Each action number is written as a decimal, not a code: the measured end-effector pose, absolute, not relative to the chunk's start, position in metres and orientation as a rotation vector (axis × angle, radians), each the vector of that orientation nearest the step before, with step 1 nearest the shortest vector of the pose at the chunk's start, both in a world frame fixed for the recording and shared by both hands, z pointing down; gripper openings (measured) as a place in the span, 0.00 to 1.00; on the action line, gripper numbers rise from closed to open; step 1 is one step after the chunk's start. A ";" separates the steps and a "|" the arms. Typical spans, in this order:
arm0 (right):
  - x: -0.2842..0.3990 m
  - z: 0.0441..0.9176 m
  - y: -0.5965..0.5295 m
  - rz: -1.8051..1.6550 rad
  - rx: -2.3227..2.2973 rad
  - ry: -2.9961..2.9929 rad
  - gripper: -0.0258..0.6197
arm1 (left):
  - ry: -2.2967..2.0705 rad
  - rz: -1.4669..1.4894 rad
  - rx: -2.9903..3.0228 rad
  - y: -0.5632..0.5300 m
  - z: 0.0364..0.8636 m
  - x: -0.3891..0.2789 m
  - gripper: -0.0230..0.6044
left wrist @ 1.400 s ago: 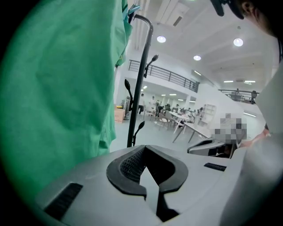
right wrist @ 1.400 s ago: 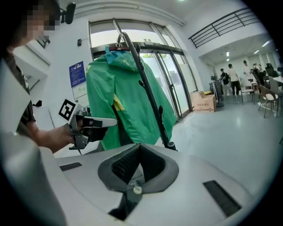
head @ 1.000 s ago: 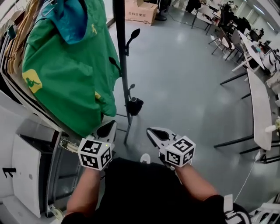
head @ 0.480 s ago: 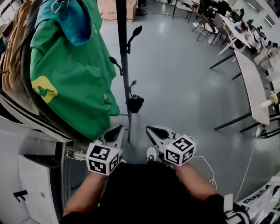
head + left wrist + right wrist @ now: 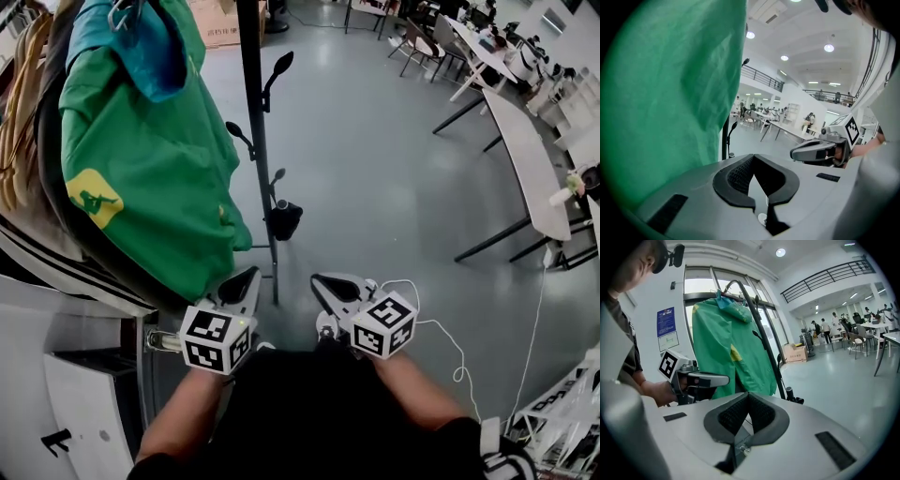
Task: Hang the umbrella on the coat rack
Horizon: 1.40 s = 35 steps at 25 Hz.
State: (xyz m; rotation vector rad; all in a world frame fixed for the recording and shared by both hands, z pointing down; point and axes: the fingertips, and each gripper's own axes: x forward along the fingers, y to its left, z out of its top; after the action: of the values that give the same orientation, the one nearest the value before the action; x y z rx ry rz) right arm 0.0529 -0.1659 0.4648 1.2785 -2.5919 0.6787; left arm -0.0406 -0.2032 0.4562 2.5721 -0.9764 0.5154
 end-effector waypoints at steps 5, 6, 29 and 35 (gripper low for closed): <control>0.053 0.468 -0.161 0.688 1.293 -2.579 0.06 | -0.979 0.508 2.572 -0.201 0.454 -0.044 0.06; 0.052 0.468 -0.161 0.689 1.292 -2.580 0.06 | -0.980 0.507 2.572 -0.201 0.453 -0.044 0.06; 0.048 0.465 -0.166 0.671 1.260 -2.592 0.06 | -1.011 0.468 2.578 -0.205 0.444 -0.047 0.06; 0.047 0.466 -0.164 0.675 1.262 -2.591 0.06 | -1.009 0.465 2.582 -0.203 0.443 -0.047 0.06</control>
State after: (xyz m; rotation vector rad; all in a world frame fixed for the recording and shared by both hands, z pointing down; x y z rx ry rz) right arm 0.0472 -0.1642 0.4663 1.2619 -2.5909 0.6746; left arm -0.0468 -0.2029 0.4429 2.5818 -1.0085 0.4654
